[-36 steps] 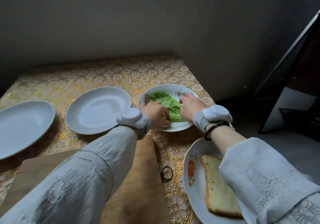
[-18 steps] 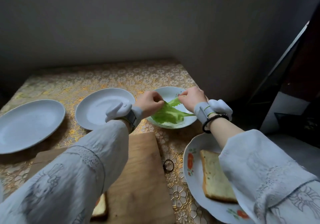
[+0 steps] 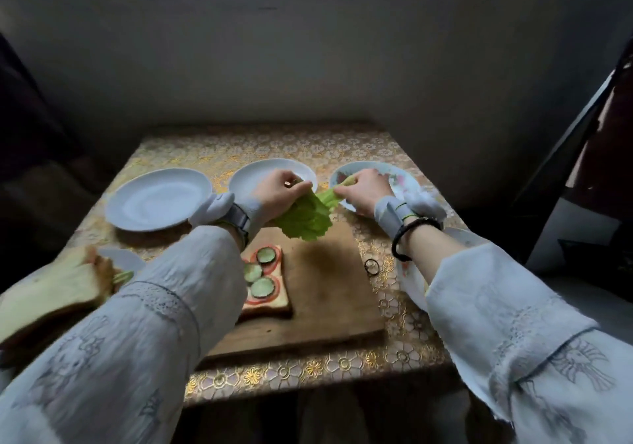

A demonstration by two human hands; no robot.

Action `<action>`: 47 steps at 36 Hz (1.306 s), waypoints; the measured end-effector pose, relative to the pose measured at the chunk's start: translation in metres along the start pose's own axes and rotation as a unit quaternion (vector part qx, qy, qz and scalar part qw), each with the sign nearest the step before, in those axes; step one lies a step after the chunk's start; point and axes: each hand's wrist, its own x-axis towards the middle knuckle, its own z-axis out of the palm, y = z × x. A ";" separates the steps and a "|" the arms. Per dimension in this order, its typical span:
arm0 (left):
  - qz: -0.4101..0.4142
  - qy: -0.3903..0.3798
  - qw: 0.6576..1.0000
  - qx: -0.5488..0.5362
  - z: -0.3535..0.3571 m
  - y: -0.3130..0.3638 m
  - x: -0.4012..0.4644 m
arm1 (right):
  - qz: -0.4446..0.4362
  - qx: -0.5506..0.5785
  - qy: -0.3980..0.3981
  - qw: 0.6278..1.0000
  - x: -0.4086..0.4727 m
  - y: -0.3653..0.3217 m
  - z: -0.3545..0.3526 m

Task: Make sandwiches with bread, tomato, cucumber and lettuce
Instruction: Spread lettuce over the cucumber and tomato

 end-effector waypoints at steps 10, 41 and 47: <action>-0.078 -0.069 0.971 -0.213 -0.029 -0.050 -0.050 | -0.013 0.089 -0.062 0.994 -0.033 -0.026 0.051; -0.148 0.011 0.982 -0.119 -0.045 -0.099 -0.062 | -0.071 -0.060 -0.062 0.994 -0.032 -0.029 0.104; -0.106 0.014 0.994 0.018 -0.036 -0.114 -0.065 | -0.079 -0.108 -0.045 0.990 -0.037 -0.017 0.108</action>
